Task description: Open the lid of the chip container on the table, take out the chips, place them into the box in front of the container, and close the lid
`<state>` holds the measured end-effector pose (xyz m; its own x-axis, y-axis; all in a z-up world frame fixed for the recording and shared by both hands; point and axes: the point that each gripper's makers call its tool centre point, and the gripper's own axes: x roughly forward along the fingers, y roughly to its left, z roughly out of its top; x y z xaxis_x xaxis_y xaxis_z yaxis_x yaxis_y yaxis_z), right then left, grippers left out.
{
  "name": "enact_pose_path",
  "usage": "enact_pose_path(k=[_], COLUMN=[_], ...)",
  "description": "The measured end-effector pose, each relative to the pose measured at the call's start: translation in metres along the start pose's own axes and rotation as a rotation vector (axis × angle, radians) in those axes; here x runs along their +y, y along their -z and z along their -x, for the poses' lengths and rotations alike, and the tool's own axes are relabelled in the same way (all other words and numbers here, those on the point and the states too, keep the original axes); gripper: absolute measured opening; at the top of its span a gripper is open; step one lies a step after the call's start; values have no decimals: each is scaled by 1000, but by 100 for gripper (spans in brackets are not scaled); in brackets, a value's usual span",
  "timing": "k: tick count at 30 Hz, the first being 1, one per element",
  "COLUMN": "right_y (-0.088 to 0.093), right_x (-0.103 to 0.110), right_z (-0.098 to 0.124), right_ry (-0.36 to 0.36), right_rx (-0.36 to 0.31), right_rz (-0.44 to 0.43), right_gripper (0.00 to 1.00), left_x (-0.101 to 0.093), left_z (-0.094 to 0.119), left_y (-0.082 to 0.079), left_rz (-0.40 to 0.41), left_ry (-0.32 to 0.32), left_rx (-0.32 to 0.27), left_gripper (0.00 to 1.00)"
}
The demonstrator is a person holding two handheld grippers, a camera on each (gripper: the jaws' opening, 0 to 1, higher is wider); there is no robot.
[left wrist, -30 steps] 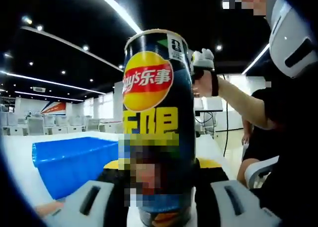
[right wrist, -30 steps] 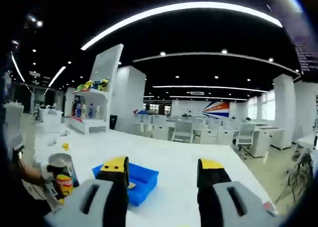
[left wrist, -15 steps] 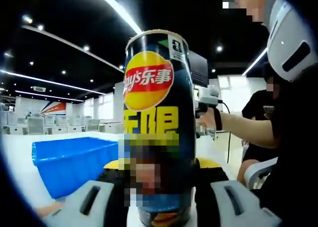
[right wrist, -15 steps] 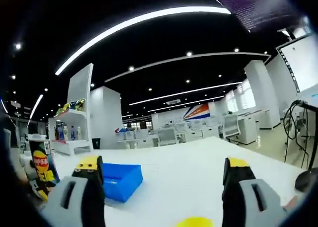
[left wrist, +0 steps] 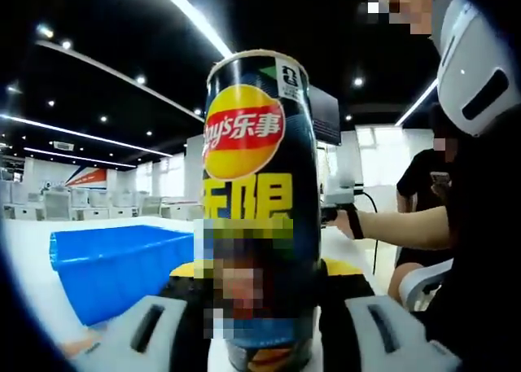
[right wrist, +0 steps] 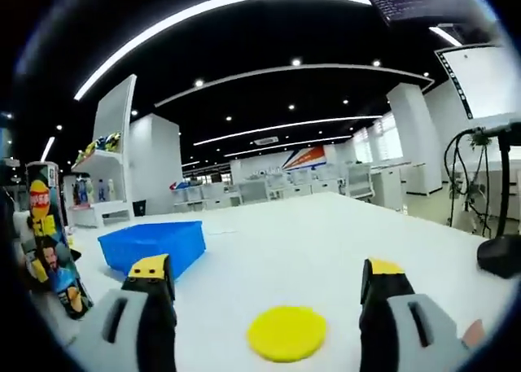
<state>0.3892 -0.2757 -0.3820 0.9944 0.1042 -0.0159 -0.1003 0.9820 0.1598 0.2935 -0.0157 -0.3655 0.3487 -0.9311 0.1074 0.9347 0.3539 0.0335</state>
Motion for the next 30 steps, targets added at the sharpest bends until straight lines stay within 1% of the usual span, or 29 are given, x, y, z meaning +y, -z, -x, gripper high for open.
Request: enact_pose_path(k=[2, 5, 6, 7, 9, 11, 12, 15, 18, 21, 25, 28, 30], right_y=[13, 25, 31, 32, 31, 31, 33, 44, 50, 50, 50, 54, 54], right_x=[-1, -4, -3, -2, 2, 2, -1, -4, -5, -3, -3, -4, -4], right_z=[-2, -5, -5, -6, -8, -8, -9, -9, -9, -8, -8, -8, -8], right_ry=[7, 30, 33, 34, 22, 26, 37, 54, 64, 66, 62, 65, 68], right_rx=[33, 68, 93, 98, 81, 72, 82, 140, 172, 166, 166, 187, 187], right_rz=[12, 72, 100, 109, 122, 138, 142, 131, 146, 177, 181, 184, 192], right_gripper=[92, 91, 90, 88, 84, 83, 83, 83, 81, 74, 72, 72, 70], left_x=[0, 1, 1, 1, 1, 1, 1, 1, 1, 1, 0, 0, 0], left_z=[0, 0, 0, 0, 0, 0, 0, 0, 0, 0, 0, 0, 0], left_y=[0, 0, 0, 0, 0, 0, 0, 0, 0, 0, 0, 0, 0], left_rz=[-1, 0, 1, 1, 2, 0, -1, -4, -6, -7, -10, -12, -14], left_ry=[-1, -1, -1, 0, 1, 0, -1, -3, -4, -4, -1, -1, -2], left_rx=[0, 0, -1, -2, -2, -1, -1, 0, -1, -1, -3, -1, -1], left_gripper=[51, 51, 51, 51, 51, 51, 51, 51, 51, 51, 51, 51, 51])
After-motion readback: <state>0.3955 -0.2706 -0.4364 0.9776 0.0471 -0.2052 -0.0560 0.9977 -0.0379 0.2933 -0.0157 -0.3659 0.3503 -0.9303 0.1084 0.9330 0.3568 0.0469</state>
